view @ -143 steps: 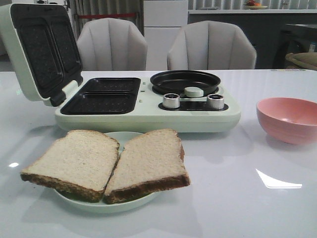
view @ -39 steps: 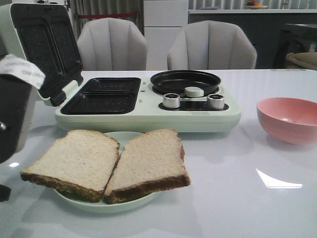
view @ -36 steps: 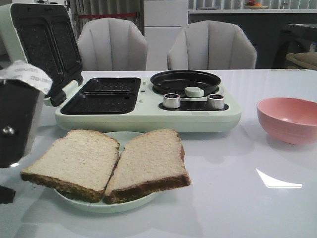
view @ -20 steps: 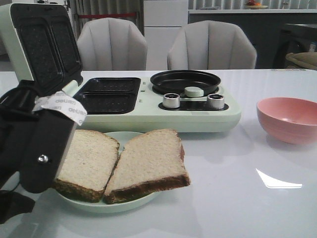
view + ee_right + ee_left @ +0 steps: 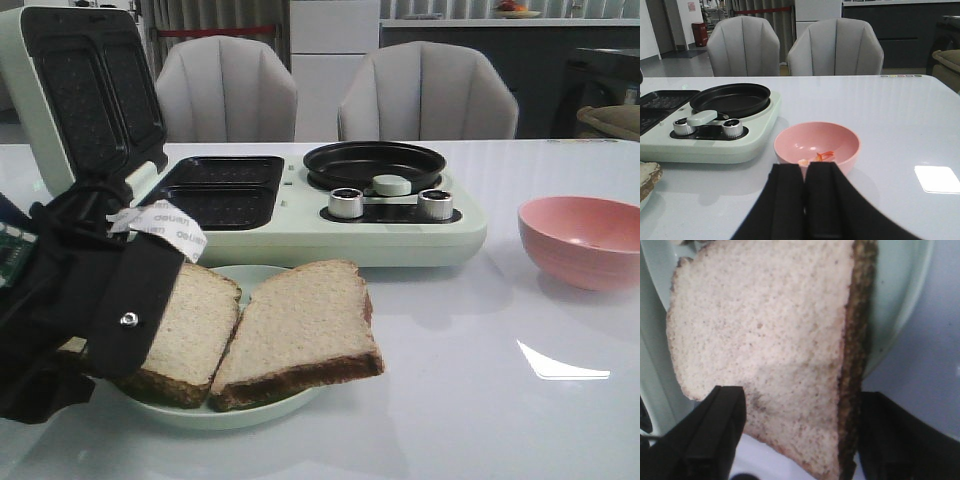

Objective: Make breakfast with bread and shrimp
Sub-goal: 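Lower the left gripper and grasp the bread slice nearest it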

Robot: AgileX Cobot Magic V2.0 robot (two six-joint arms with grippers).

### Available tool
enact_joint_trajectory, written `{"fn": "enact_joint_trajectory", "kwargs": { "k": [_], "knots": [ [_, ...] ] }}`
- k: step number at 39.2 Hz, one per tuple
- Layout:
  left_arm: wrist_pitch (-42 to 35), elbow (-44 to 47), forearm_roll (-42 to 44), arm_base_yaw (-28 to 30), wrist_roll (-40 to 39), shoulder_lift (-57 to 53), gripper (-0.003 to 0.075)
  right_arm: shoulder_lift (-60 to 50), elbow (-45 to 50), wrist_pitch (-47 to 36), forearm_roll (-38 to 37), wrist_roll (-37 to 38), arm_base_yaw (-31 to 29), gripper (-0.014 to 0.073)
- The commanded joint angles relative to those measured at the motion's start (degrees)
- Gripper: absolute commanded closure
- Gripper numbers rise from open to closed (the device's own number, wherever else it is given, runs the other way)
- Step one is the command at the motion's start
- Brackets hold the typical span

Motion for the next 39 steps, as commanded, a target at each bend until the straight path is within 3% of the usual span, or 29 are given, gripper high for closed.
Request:
{"fn": "enact_joint_trajectory", "kwargs": {
  "k": [1, 18, 39],
  "knots": [
    [0.71, -1.37, 1.64, 0.12, -0.69, -0.21, 0.0307, -1.26, -0.94, -4.21, 0.0, -0.64, -0.22, 0.0459],
    [1.86, -1.37, 1.28, 0.12, -0.69, -0.69, 0.0566, -1.26, -0.94, -4.21, 0.0, -0.64, -0.22, 0.0459],
    [3.64, -1.37, -0.31, -0.14, -0.69, -11.92, 0.0585, -1.26, -0.94, -4.21, 0.0, -0.64, -0.22, 0.0459]
  ]
}}
